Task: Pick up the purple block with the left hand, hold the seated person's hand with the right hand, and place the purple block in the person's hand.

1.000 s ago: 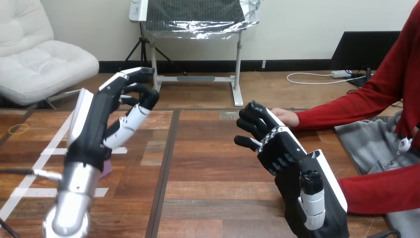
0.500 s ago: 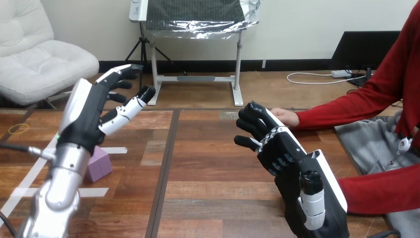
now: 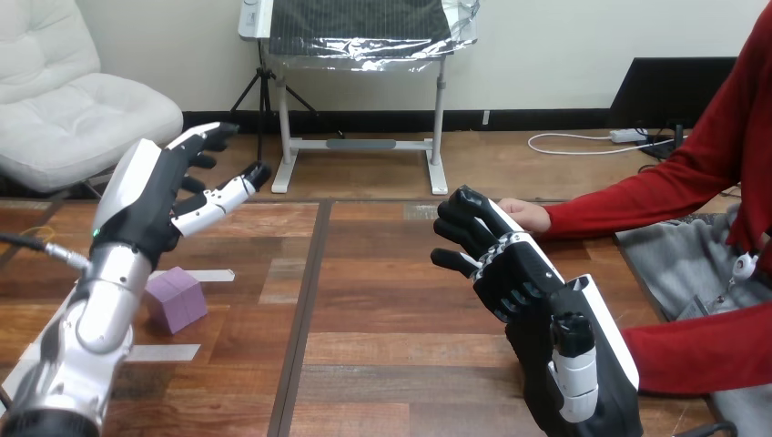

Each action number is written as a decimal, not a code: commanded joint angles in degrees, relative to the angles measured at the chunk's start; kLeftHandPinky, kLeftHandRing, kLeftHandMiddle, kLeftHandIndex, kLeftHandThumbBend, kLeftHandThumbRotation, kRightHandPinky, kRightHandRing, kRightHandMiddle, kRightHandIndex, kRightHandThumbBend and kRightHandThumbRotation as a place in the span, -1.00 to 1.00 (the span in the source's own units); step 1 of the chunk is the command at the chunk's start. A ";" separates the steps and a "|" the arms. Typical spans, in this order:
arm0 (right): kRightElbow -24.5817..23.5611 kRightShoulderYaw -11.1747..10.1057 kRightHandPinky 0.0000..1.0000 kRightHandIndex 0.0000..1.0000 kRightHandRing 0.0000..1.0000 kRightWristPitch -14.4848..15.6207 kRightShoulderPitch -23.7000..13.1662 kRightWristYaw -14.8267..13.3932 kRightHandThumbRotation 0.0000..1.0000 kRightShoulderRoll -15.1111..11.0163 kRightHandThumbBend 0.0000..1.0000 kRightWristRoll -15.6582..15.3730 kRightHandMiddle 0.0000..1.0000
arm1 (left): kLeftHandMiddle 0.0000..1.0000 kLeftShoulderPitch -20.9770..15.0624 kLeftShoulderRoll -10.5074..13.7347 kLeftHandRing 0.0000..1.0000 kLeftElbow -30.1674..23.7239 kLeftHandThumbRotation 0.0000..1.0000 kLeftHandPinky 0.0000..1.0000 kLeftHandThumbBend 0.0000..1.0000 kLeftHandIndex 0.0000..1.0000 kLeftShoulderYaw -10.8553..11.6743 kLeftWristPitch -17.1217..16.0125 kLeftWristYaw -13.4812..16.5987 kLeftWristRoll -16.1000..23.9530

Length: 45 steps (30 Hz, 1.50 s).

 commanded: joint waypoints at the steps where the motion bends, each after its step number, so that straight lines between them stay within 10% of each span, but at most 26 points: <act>1: -3.80 -1.00 0.69 0.82 0.81 -1.16 -1.97 -0.22 1.00 -0.32 0.53 0.10 0.81 | 0.69 -9.91 2.49 0.64 6.43 0.45 0.39 0.25 0.70 -2.74 1.52 1.60 2.54; 45: -5.07 -0.77 0.69 0.81 0.81 -0.63 -1.57 0.29 1.00 -0.93 0.54 0.83 0.79 | 0.69 -17.93 3.75 0.67 24.22 0.16 0.45 0.49 0.68 -13.45 12.84 2.79 8.39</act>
